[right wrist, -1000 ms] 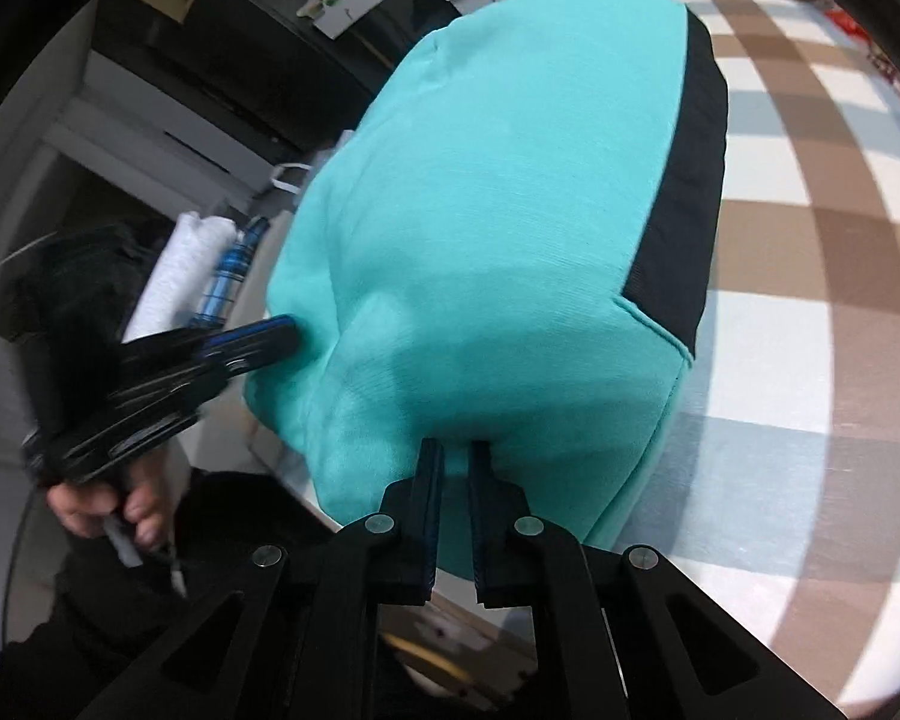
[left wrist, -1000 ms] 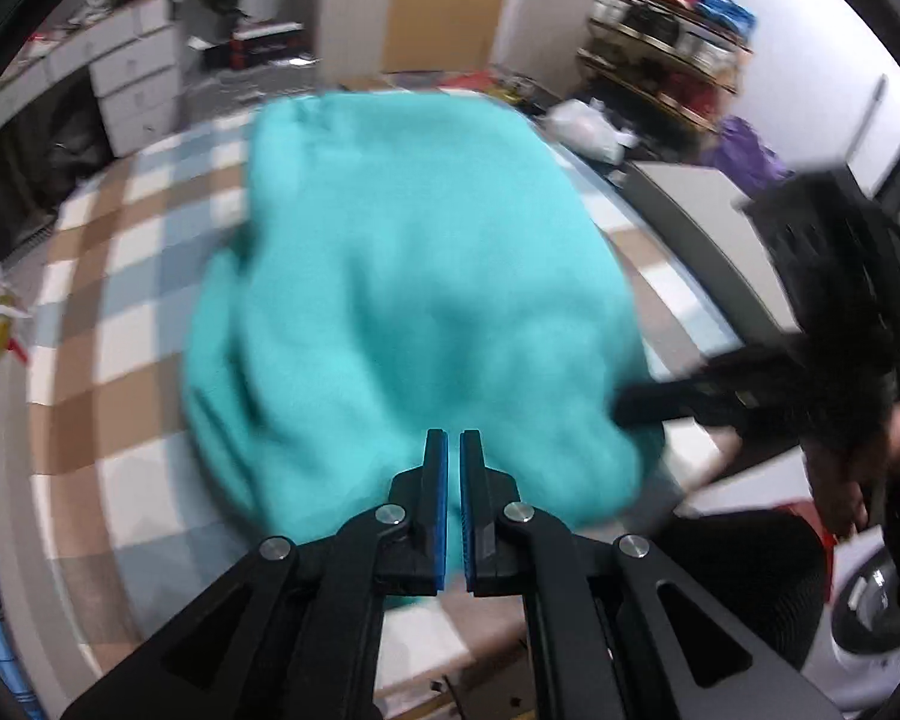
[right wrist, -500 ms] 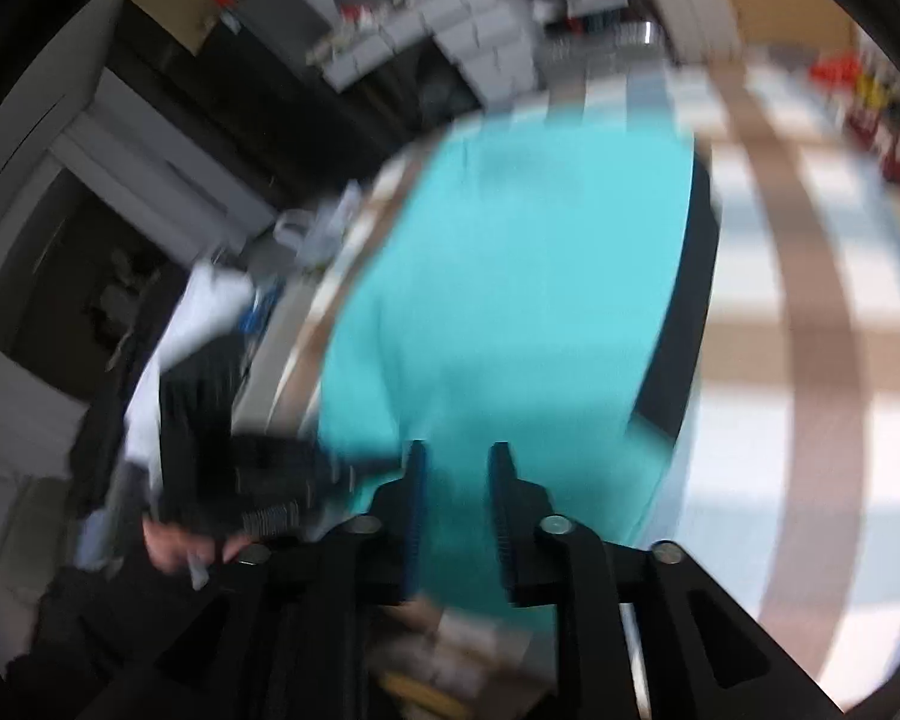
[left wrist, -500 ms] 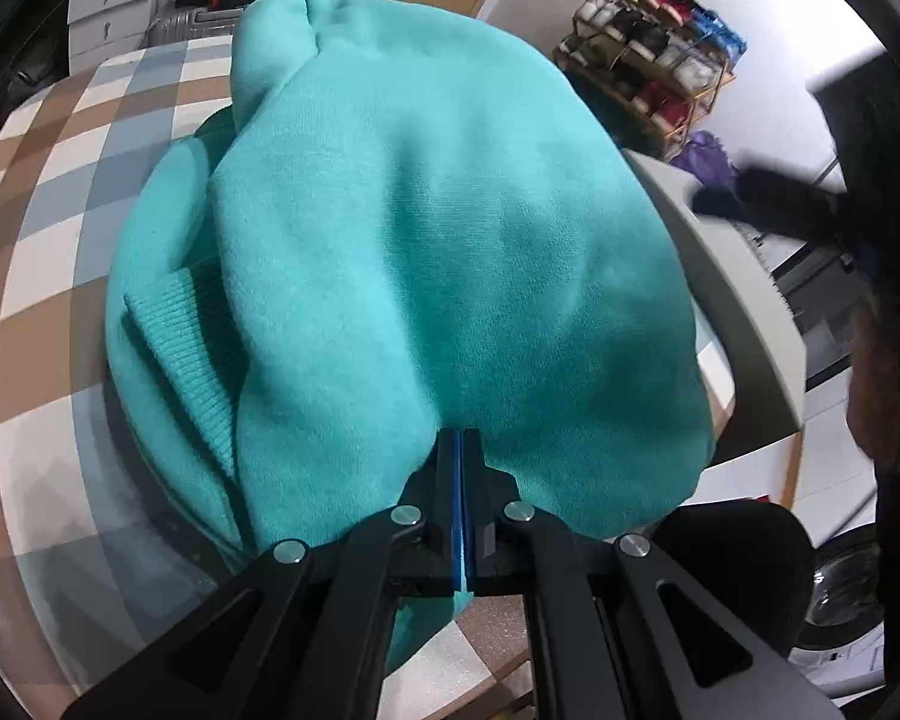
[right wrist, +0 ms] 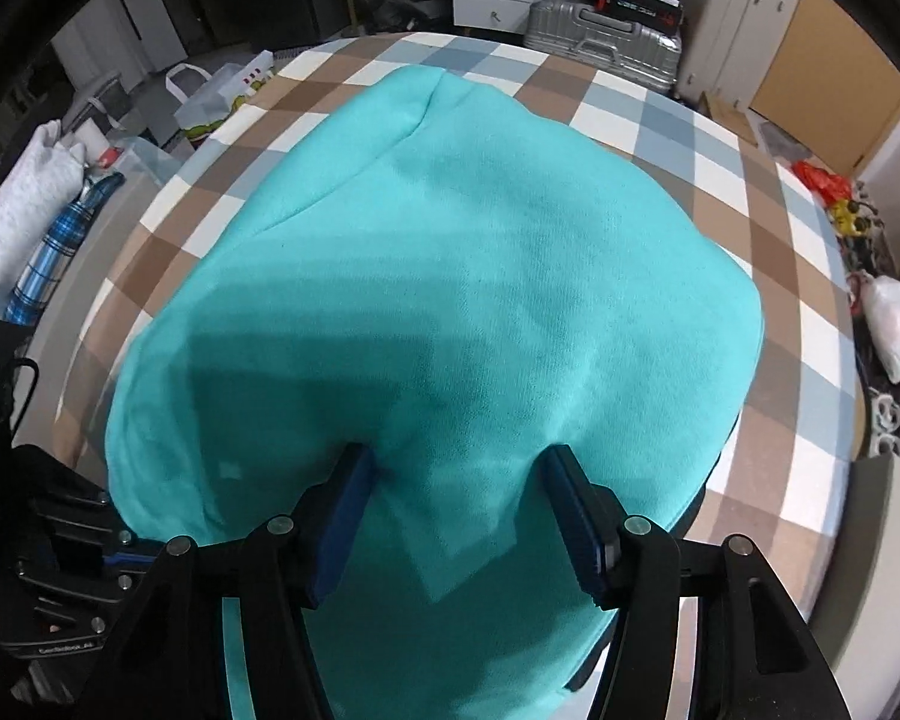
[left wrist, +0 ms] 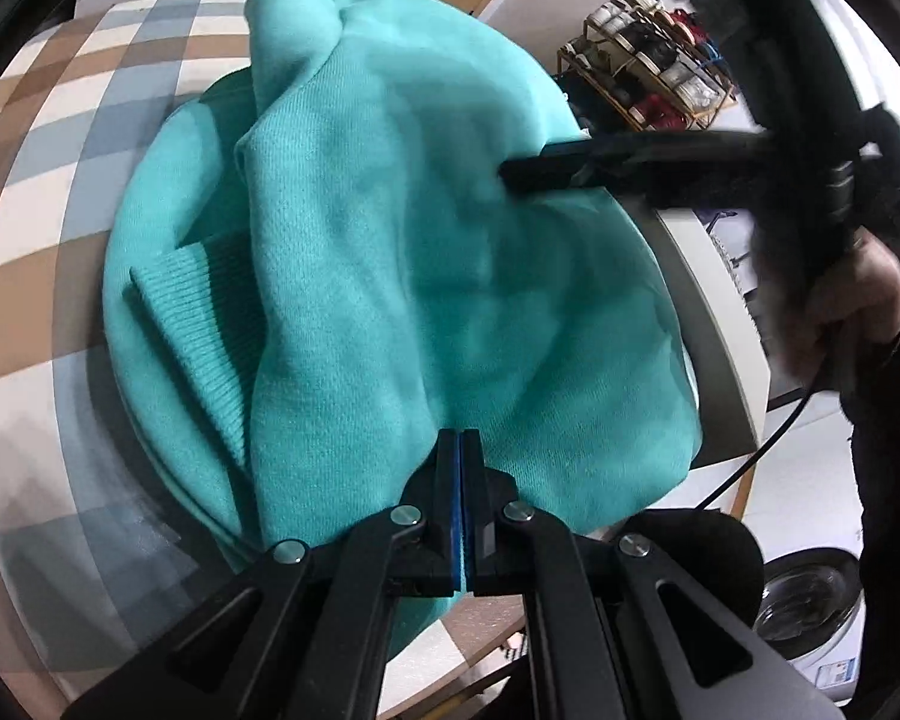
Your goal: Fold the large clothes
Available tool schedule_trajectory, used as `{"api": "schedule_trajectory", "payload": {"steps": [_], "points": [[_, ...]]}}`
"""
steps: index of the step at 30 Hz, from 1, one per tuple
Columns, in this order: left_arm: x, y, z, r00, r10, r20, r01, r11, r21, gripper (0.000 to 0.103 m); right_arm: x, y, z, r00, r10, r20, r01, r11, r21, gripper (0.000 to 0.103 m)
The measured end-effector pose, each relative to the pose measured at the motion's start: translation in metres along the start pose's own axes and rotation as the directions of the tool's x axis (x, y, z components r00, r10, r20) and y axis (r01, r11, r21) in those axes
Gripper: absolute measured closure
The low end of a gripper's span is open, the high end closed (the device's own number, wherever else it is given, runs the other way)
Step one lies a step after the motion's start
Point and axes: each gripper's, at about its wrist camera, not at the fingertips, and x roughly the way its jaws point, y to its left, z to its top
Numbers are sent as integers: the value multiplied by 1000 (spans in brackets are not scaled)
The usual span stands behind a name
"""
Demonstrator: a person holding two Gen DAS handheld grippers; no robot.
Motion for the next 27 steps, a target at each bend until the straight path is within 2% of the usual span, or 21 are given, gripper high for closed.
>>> {"api": "schedule_trajectory", "payload": {"steps": [1, 2, 3, 5, 8, 10, 13, 14, 15, 16, 17, 19, 20, 23, 25, 27], "points": [[0, 0, 0, 1000, -5, -2, 5, 1000, -7, 103, -9, 0, 5, 1000, 18, 3, -18, 1000, -10, 51], [0, -1, 1, 1000, -3, -4, 3, 1000, -9, 103, -22, -3, 12, 999, 42, 30, -42, 999, -2, 67], [0, -2, 1, 1000, 1, -5, -1, 1000, -8, 103, -35, -9, 21, 994, 72, 83, -75, 997, 31, 73], [-3, 2, 0, 1000, 4, -5, -4, 1000, -6, 103, -49, -22, 42, 977, 117, 177, -140, 982, 125, 70], [-4, 4, 2, 1000, -1, -5, 1, 1000, -9, 103, -29, -17, 81, 985, 108, 131, -127, 981, 144, 71], [-3, 6, 4, 1000, -8, -8, 8, 1000, -8, 103, -3, -4, 109, 995, 74, 73, -82, 990, 117, 72], [0, 10, 7, 1000, -19, -14, 19, 1000, -12, 103, 35, 19, 131, 992, 126, 6, -126, 987, 100, 72], [0, 10, 8, 1000, -17, -12, 17, 1000, -8, 103, 54, 31, 133, 994, 99, -55, -95, 993, 63, 74], [-1, 8, 8, 1000, 2, -5, -2, 1000, 6, 103, 80, 43, 130, 987, 2, -161, -1, 1000, 11, 74], [-1, 7, 8, 1000, 12, -1, -12, 1000, 14, 103, 93, 47, 128, 979, -34, -202, 32, 999, -12, 74], [-1, 4, 7, 1000, 25, 3, -25, 999, 24, 103, 96, 46, 131, 980, -39, -195, 41, 999, 7, 74], [-1, 0, 5, 999, 47, 10, -47, 998, 45, 103, 92, 31, 136, 979, 39, -202, -18, 994, 106, 74], [0, -1, 5, 999, 53, 10, -53, 997, 51, 103, 88, 26, 136, 979, 69, -193, -47, 992, 118, 75], [1, -5, 5, 997, 72, 13, -73, 995, 64, 103, 49, 1, 132, 990, 104, -95, -92, 988, 122, 81], [2, -8, 5, 996, 93, 14, -94, 993, 75, 103, 19, -19, 127, 996, 90, -27, -85, 984, 157, 75], [3, -10, 5, 994, 110, 17, -111, 990, 81, 103, 2, -46, 124, 995, 100, -12, -93, 961, 260, 69]]}}
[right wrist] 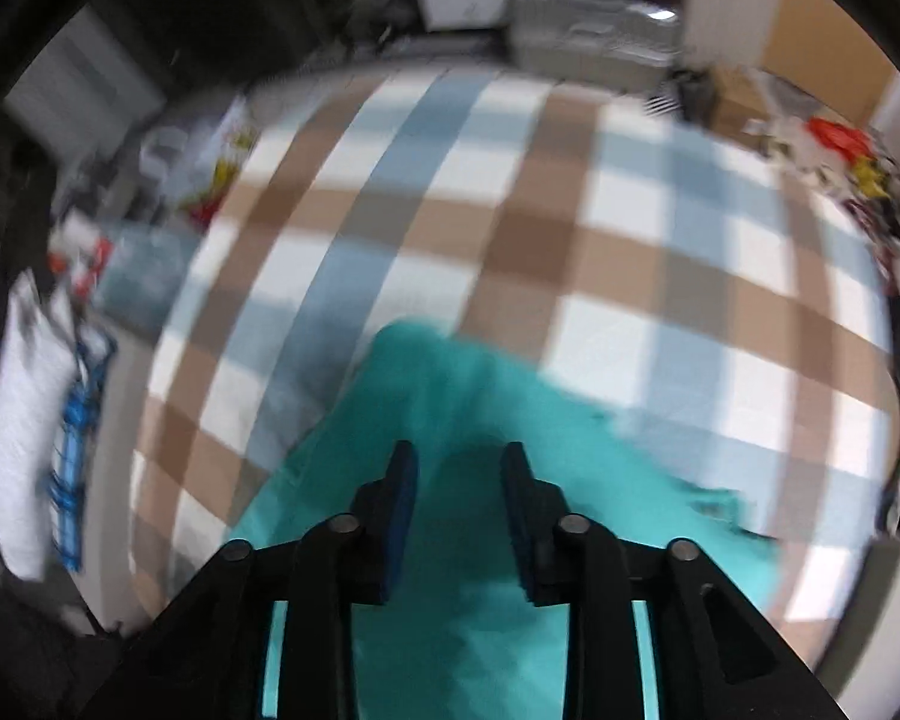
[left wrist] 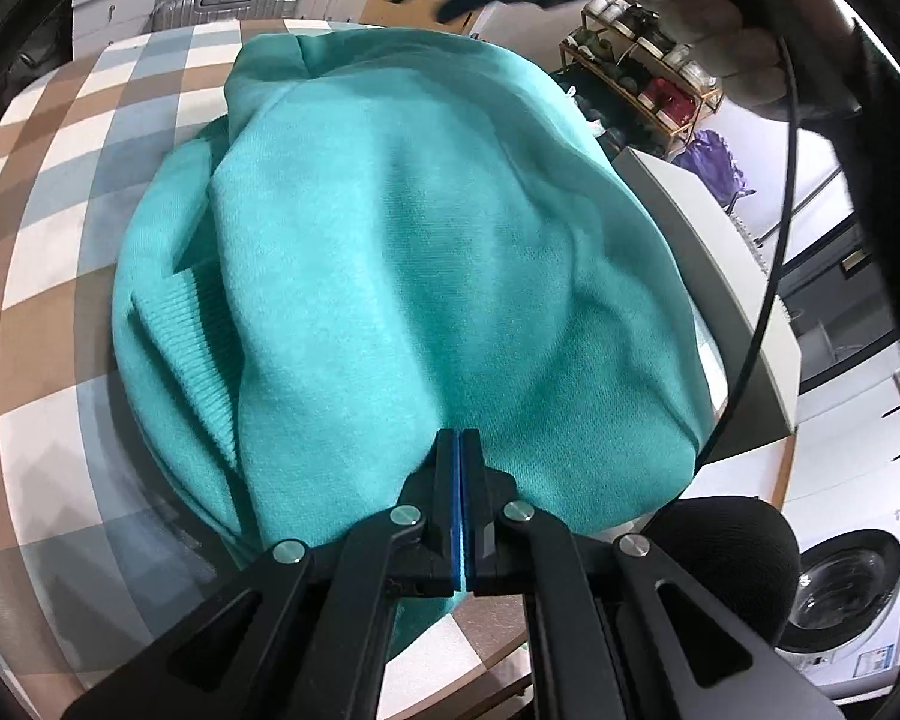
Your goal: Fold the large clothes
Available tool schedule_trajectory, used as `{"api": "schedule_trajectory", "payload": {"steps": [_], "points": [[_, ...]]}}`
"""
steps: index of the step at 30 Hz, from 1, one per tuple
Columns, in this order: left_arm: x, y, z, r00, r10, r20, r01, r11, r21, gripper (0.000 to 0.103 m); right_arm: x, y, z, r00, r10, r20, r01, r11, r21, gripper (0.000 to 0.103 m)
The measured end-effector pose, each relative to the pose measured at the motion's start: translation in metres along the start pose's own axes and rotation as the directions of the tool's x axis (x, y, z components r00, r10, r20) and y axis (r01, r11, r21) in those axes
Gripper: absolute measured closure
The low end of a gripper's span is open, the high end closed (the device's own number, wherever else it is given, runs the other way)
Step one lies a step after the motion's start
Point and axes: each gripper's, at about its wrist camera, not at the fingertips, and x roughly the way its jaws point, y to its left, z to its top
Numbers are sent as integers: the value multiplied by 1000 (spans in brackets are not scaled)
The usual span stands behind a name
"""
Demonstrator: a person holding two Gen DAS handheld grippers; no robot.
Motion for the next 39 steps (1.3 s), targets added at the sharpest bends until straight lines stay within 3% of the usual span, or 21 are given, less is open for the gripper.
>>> {"api": "schedule_trajectory", "payload": {"steps": [2, 4, 5, 9, 12, 18, 22, 25, 26, 30, 32, 35, 37, 38, 39], "points": [[2, -2, 0, 1000, 10, 1, -10, 1000, -1, 103, 4, -14, -4, 998, -53, -43, 56, 997, 59, 69], [2, -4, 0, 1000, 12, 9, -12, 1000, 6, 103, 25, -13, -5, 979, -176, -104, 178, 984, 12, 69], [2, -4, 1, 1000, 13, 13, -13, 1000, 9, 103, 39, -17, -8, 974, -192, -123, 195, 981, 11, 68], [2, -4, -1, 1000, 0, 26, 0, 1000, 4, 103, 59, -43, -12, 984, -145, -106, 157, 981, 117, 68], [4, 0, -1, 1000, -13, 21, 14, 1000, -17, 103, 59, -35, -15, 979, -198, -46, 201, 975, 96, 67], [0, -2, -3, 1000, 4, 23, -4, 1000, -2, 103, -13, -47, -31, 991, -113, 68, 105, 989, 109, 68], [2, -3, 0, 1000, 4, 14, -4, 1000, -14, 103, -40, -52, -61, 992, -123, -4, 123, 991, 43, 67], [4, -2, 2, 1000, -17, 13, 17, 1000, -27, 103, -8, -49, -85, 986, -125, -110, 125, 992, -8, 61], [3, -1, 3, 1000, -20, 19, 21, 999, -29, 103, 4, -53, -90, 986, -128, -110, 130, 991, 16, 58], [2, 0, 3, 999, -30, 22, 31, 1000, -5, 103, 22, -70, -91, 996, -76, -37, 81, 984, 160, 45], [-3, -1, 4, 999, -45, 22, 44, 999, 22, 103, 16, -76, -100, 999, -44, 22, 39, 983, 177, 45], [-36, -1, 0, 990, -53, 130, 45, 997, 68, 103, -7, -86, -122, 990, 20, 137, -50, 974, 222, 45], [-56, 8, -2, 978, -30, 208, 20, 999, 49, 102, -25, -93, -145, 967, 84, 240, -150, 951, 271, 46], [-61, 15, 0, 974, -6, 225, 0, 1000, 29, 102, -36, -95, -160, 954, 51, 294, -142, 945, 296, 46], [-62, 20, 2, 974, 23, 226, -26, 1000, 11, 100, -44, -95, -175, 946, -38, 322, -73, 943, 326, 45]]}}
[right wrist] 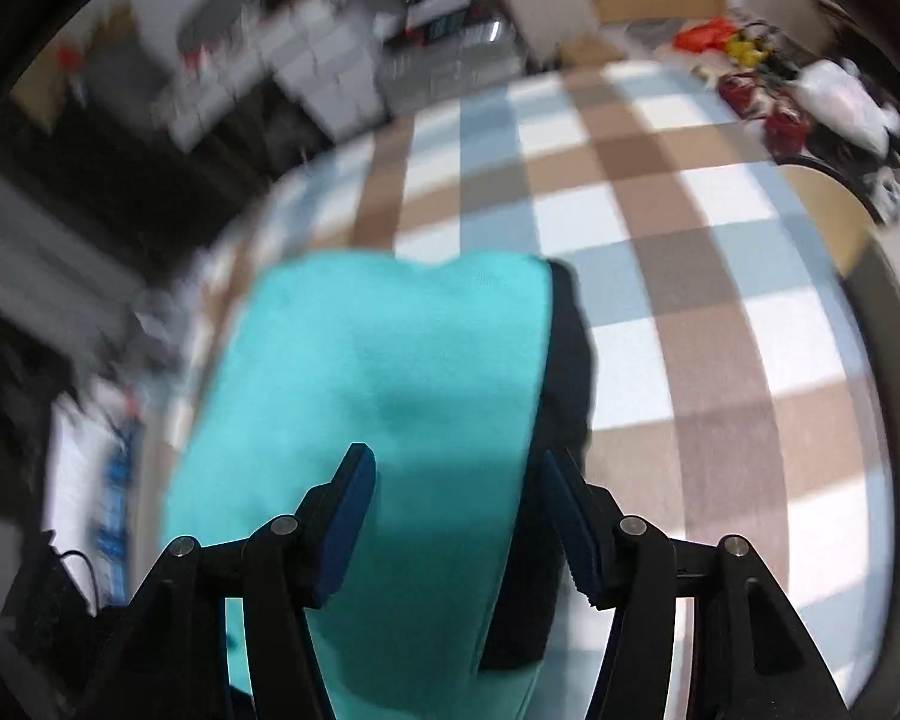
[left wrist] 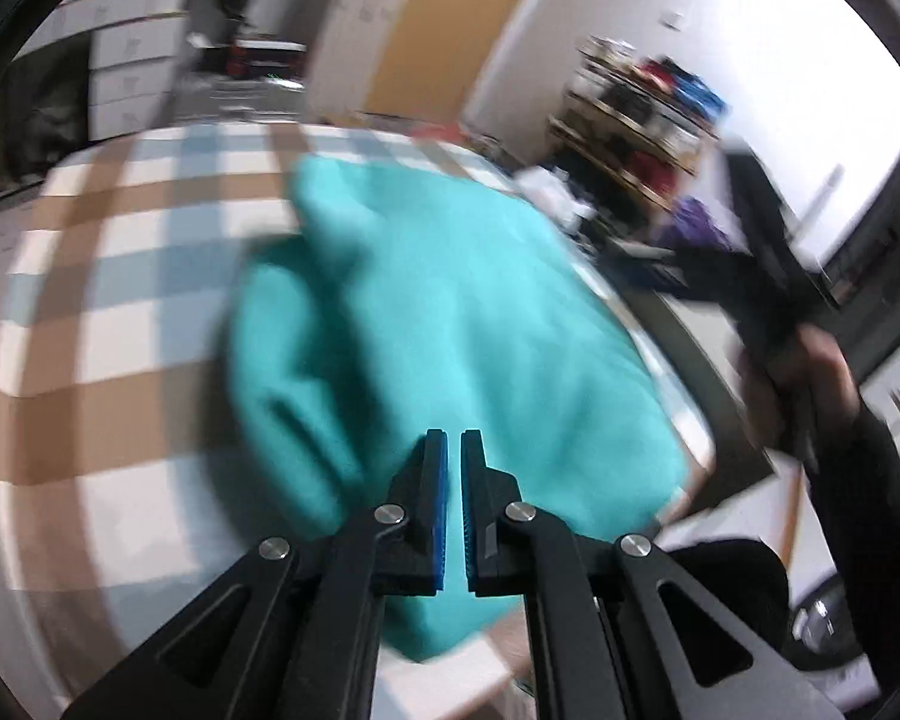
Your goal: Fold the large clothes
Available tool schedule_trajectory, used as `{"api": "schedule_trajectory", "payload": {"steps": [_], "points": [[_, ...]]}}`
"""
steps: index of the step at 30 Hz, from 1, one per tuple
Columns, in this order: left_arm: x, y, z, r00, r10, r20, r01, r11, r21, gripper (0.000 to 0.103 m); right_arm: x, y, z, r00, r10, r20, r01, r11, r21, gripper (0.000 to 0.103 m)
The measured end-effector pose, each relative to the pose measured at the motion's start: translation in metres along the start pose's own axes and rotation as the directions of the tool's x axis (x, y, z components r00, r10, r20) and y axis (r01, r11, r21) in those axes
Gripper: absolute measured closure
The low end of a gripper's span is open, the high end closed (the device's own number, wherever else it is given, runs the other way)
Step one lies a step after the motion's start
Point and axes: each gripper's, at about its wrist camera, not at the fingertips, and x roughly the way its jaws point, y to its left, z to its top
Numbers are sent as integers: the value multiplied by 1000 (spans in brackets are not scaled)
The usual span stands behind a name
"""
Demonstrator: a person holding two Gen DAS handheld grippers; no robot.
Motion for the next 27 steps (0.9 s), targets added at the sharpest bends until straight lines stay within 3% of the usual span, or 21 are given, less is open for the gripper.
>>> {"api": "schedule_trajectory", "payload": {"steps": [1, 2, 3, 4, 6, 7, 8, 9, 11, 12, 15, 18, 21, 24, 27], "points": [[4, 9, 7, 999, 50, -18, -51, 998, -22, 89, -8, -6, -12, 998, -52, 25, 52, 999, 9, 43], [9, 19, 14, 996, 82, -37, -84, 995, -51, 63, -11, -10, -20, 999, -24, 26, 24, 999, 23, 43], [11, 27, 19, 995, 92, -45, -96, 991, -95, 50, -12, -16, -27, 1000, 22, 22, -23, 999, 45, 43], [12, 34, 22, 996, 76, -38, -81, 988, -134, 39, -11, -22, -34, 998, 68, 12, -69, 994, 85, 43], [9, 48, 28, 998, -55, -4, 52, 972, -227, 38, -7, -30, -43, 987, 162, 10, -161, 976, 148, 43], [11, 60, 30, 994, -109, 19, 110, 942, -316, 31, -1, -31, -48, 979, 205, 3, -202, 964, 175, 43], [15, 62, 31, 992, -123, 17, 121, 928, -354, 17, 0, -32, -52, 977, 215, 4, -212, 960, 183, 43], [21, 65, 33, 989, -146, 1, 136, 915, -380, 14, 3, -30, -56, 977, 211, 23, -212, 959, 187, 42], [38, 63, 38, 988, -140, -64, 107, 925, -366, 14, 6, -32, -64, 968, 241, 71, -251, 944, 216, 42], [43, 62, 40, 990, -120, -72, 87, 931, -356, 14, 8, -34, -66, 961, 263, 85, -276, 932, 237, 42], [49, 61, 44, 985, -161, -63, 128, 926, -356, 13, 17, -42, -76, 933, 330, 146, -358, 896, 261, 42], [59, 66, 45, 977, -206, -58, 170, 911, -377, 11, 17, -47, -77, 923, 361, 136, -385, 879, 283, 42], [70, 68, 39, 953, -293, -76, 235, 875, -424, 8, 16, -47, -78, 919, 369, 139, -393, 879, 270, 42], [77, 59, 41, 942, -318, -108, 251, 880, -402, 6, 19, -49, -76, 915, 380, 133, -402, 875, 268, 42], [76, 53, 42, 930, -355, -94, 291, 867, -404, 6, 19, -52, -77, 913, 388, 127, -409, 873, 268, 42]]}}
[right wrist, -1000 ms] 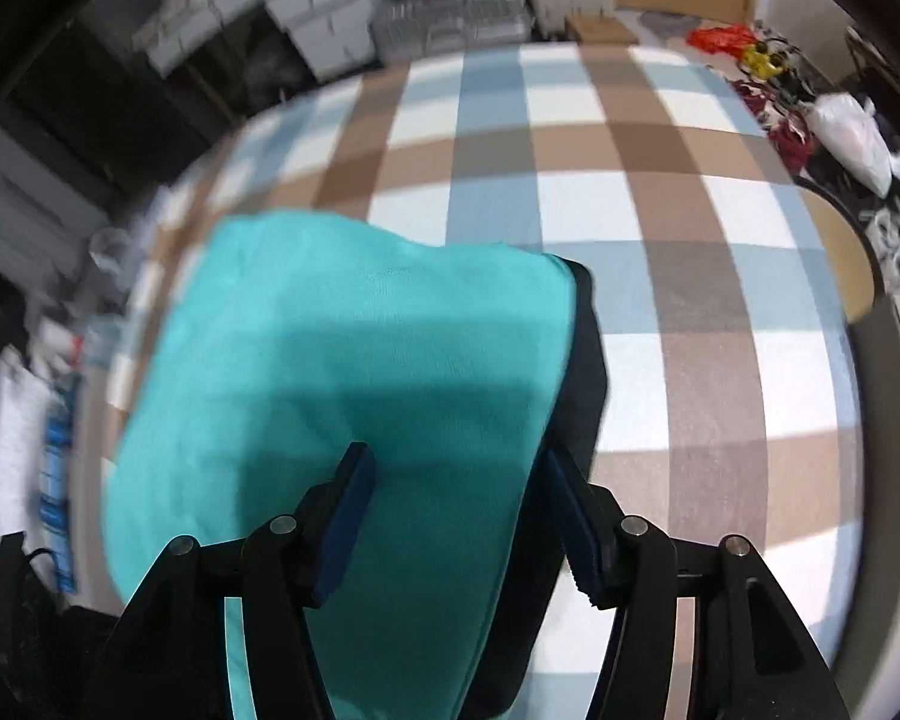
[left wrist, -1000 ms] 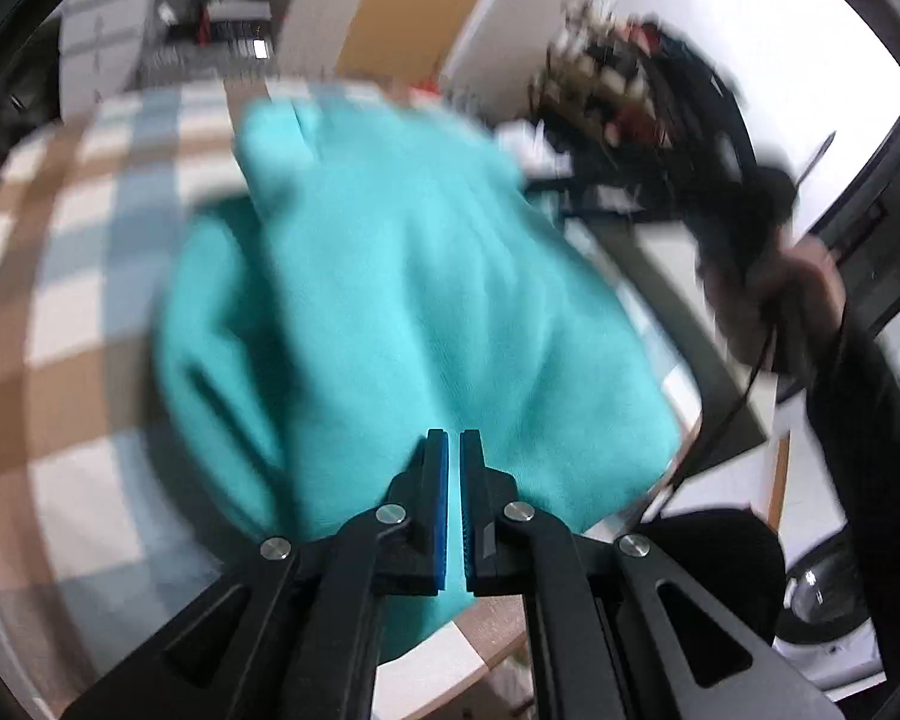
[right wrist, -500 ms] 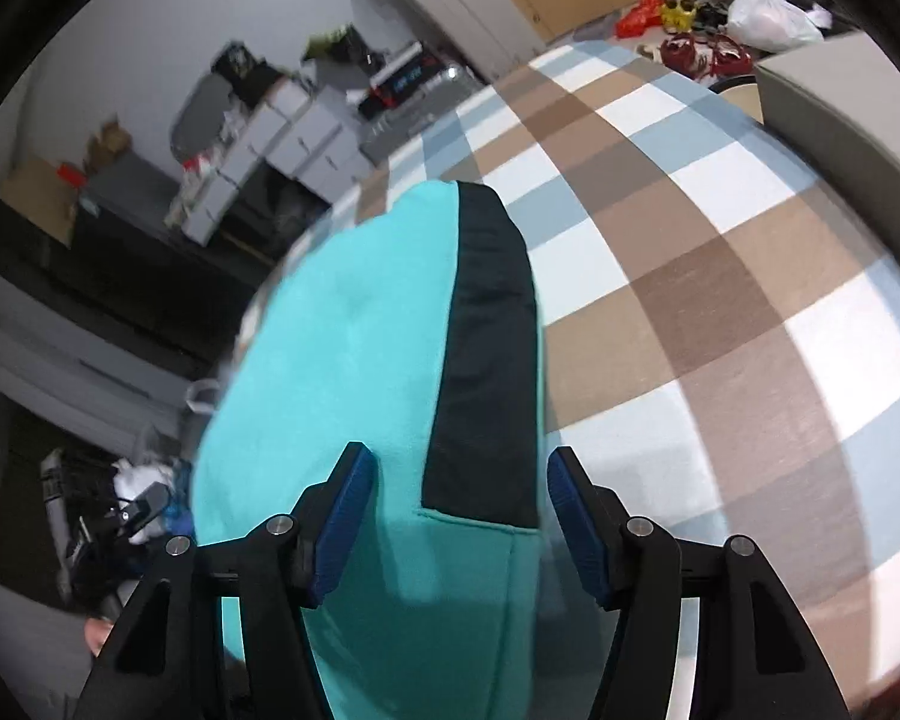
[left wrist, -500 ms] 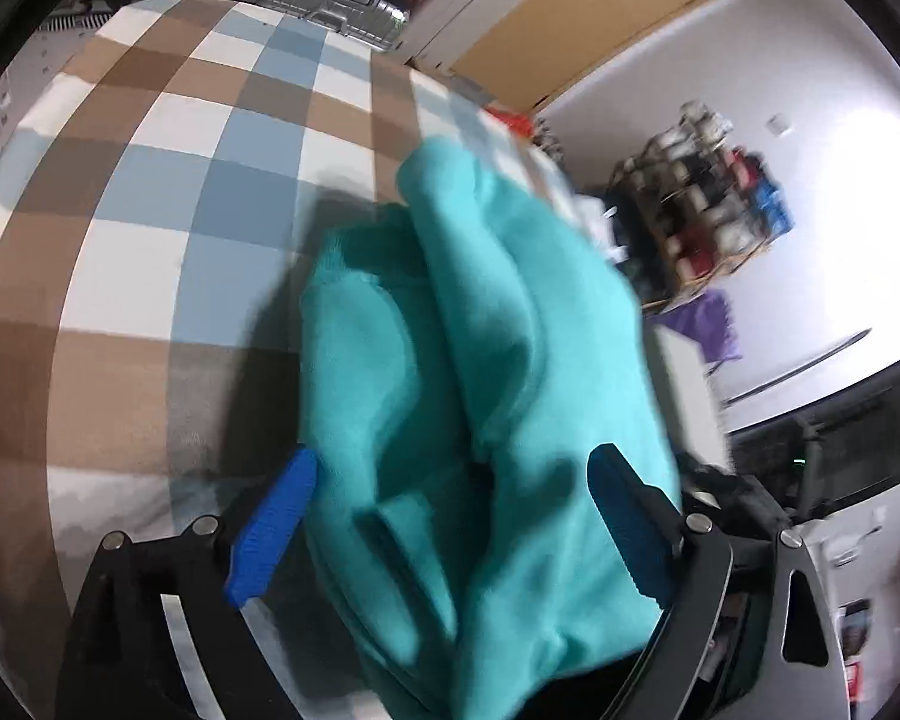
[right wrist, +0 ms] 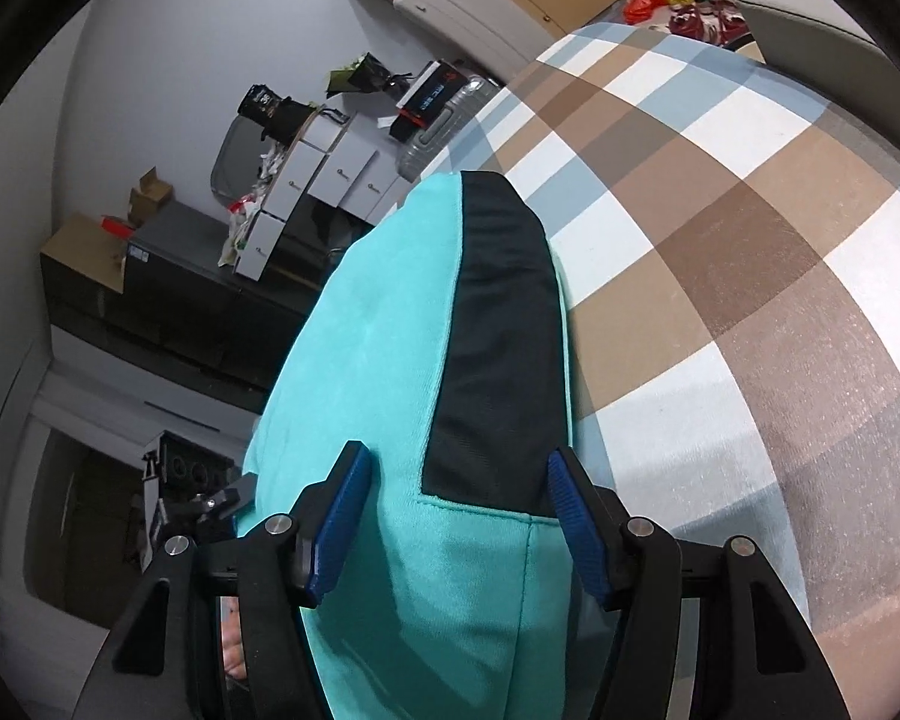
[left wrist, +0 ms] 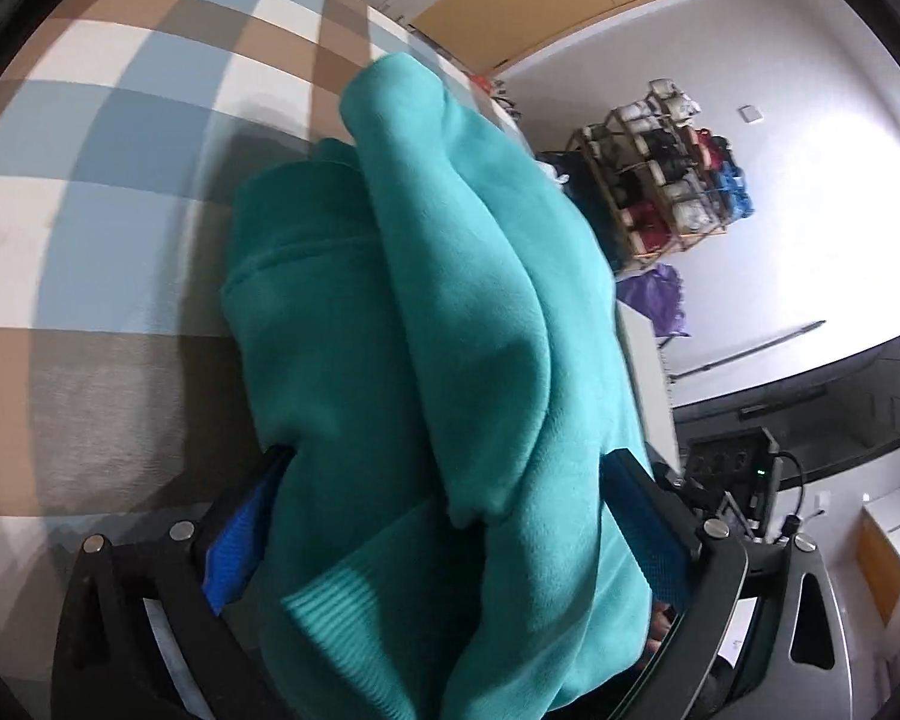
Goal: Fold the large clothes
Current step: 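Lift the folded teal sweatshirt off the bed with both grippers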
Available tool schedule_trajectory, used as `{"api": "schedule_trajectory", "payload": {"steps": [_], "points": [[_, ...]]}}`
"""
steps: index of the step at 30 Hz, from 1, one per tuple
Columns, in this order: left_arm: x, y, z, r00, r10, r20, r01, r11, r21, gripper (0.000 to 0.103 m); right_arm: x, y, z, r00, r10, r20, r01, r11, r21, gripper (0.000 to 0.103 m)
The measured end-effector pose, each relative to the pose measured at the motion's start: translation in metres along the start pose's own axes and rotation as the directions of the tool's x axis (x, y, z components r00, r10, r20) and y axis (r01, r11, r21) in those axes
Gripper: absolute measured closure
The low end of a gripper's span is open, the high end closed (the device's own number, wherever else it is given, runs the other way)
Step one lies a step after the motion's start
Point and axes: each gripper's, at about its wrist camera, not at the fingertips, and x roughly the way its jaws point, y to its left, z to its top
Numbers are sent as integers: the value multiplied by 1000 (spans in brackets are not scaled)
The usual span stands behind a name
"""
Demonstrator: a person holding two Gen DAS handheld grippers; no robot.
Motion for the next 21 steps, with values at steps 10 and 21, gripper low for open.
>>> {"api": "schedule_trajectory", "payload": {"steps": [10, 21], "points": [[-21, 10, 9, 998, 52, -42, -51, 998, 21, 4, -10, -8, 1, 999, 27, -16, -28, 1000, -13, 42], [18, 42, 7, 967, -118, -226, 97, 990, -103, 1, 22, -40, 16, 971, 154, -182, -140, 986, 89, 8]]}}
